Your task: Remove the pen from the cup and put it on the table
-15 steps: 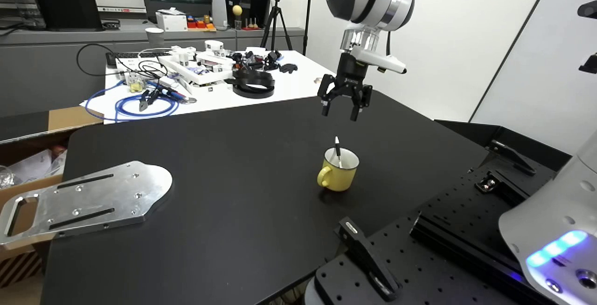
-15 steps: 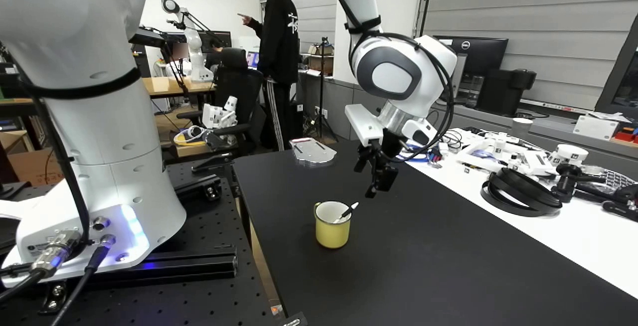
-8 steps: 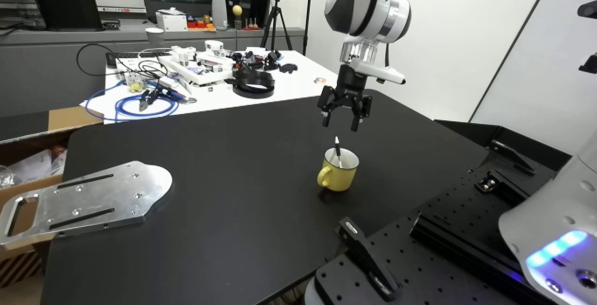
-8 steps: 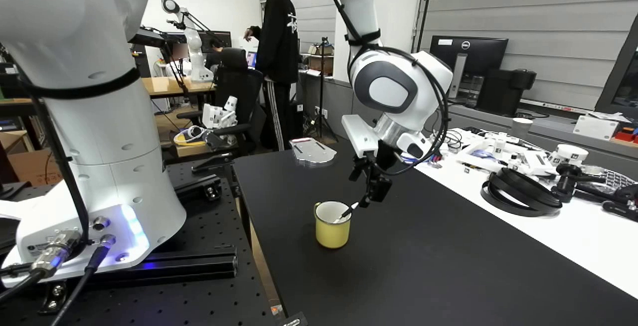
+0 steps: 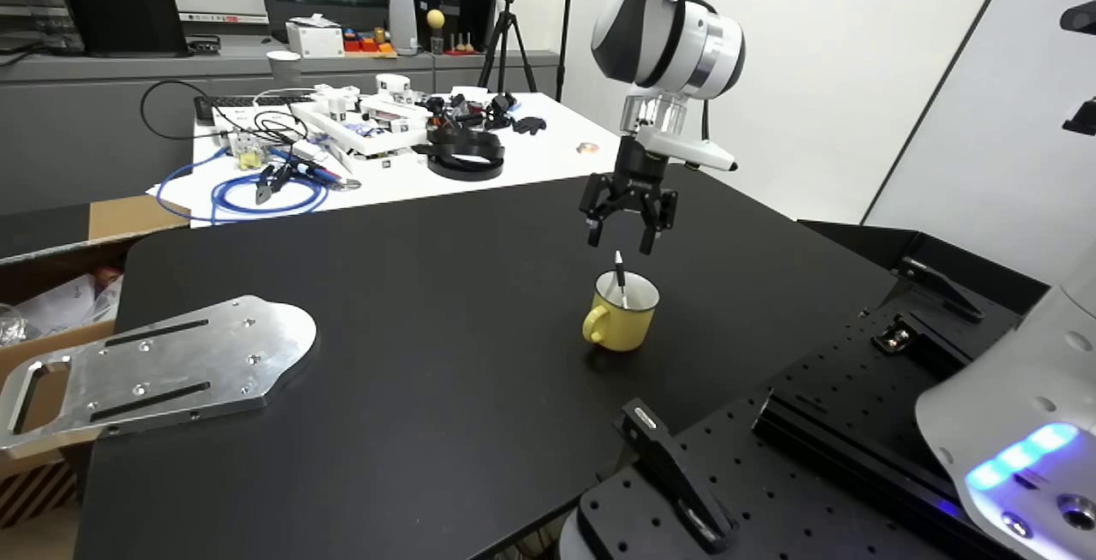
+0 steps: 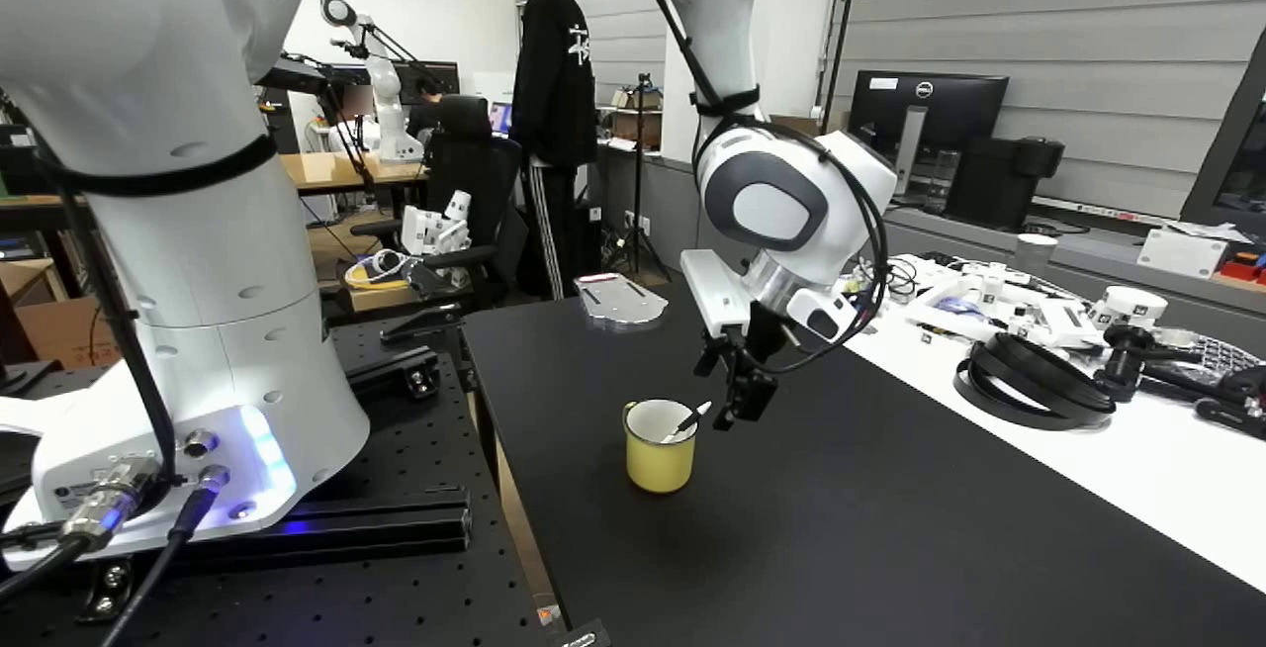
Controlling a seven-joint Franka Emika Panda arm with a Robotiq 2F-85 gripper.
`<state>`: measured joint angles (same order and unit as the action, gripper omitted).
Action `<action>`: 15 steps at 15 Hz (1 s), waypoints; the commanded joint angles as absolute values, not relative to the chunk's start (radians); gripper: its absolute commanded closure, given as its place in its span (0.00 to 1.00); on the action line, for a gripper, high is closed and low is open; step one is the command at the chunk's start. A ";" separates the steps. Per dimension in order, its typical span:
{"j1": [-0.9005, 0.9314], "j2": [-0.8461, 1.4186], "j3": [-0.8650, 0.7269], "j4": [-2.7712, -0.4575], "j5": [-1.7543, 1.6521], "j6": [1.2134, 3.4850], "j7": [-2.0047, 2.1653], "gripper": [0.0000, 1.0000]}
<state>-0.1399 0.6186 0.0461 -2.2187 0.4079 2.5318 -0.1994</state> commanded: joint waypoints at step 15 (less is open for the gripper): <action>-0.146 0.731 0.040 -2.113 0.335 2.493 -0.109 0.50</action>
<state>-0.1457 0.7192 0.0440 -2.1464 0.3676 2.5276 -0.1646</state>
